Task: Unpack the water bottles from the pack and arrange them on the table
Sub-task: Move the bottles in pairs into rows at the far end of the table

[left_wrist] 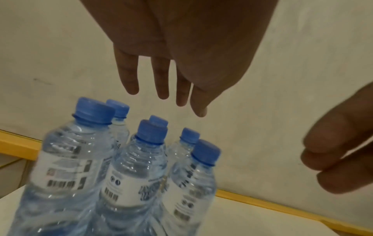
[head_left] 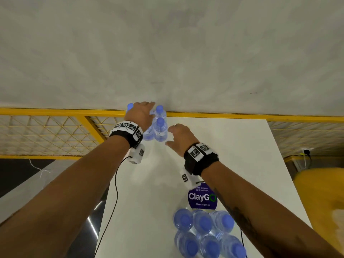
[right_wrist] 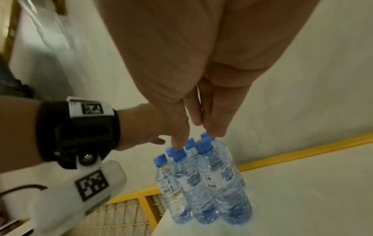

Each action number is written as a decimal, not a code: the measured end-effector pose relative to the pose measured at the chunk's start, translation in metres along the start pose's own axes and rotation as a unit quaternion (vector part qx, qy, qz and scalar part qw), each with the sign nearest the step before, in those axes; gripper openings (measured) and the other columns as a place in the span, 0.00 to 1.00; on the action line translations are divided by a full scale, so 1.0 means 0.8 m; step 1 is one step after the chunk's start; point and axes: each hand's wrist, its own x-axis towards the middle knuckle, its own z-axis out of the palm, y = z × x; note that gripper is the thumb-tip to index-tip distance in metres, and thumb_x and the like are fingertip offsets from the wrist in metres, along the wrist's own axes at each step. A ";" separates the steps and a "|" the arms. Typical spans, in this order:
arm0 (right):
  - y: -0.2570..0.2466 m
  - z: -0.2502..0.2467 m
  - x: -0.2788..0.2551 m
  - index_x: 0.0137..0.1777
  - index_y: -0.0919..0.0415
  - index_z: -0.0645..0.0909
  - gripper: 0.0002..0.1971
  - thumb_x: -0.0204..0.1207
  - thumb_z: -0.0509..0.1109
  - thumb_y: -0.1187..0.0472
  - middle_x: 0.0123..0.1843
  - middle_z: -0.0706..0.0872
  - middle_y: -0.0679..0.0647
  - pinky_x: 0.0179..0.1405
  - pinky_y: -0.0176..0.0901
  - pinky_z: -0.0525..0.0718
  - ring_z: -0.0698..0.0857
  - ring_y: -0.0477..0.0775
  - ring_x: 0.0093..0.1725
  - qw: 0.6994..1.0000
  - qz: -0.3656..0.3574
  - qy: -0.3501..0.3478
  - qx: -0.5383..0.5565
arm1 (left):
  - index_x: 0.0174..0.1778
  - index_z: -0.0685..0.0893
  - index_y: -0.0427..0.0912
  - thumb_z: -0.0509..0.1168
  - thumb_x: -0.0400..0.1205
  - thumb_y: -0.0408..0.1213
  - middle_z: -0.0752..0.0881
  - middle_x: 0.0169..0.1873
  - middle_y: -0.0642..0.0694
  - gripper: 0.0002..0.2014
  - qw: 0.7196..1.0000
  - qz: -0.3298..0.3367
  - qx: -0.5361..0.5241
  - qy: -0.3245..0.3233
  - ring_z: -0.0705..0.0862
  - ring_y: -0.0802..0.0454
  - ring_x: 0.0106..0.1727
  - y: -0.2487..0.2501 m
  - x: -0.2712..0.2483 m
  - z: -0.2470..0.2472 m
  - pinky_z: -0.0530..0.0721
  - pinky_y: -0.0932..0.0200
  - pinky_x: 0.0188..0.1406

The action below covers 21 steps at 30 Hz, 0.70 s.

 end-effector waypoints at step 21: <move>-0.011 0.051 -0.350 0.51 0.62 0.81 0.08 0.75 0.66 0.60 0.45 0.81 0.54 0.45 0.45 0.80 0.79 0.52 0.43 0.992 -0.032 -0.119 -0.017 | 0.63 0.87 0.56 0.57 0.80 0.54 0.87 0.58 0.53 0.20 0.979 0.097 -0.096 -0.149 0.86 0.48 0.59 0.174 -0.377 0.070 0.85 0.51 0.58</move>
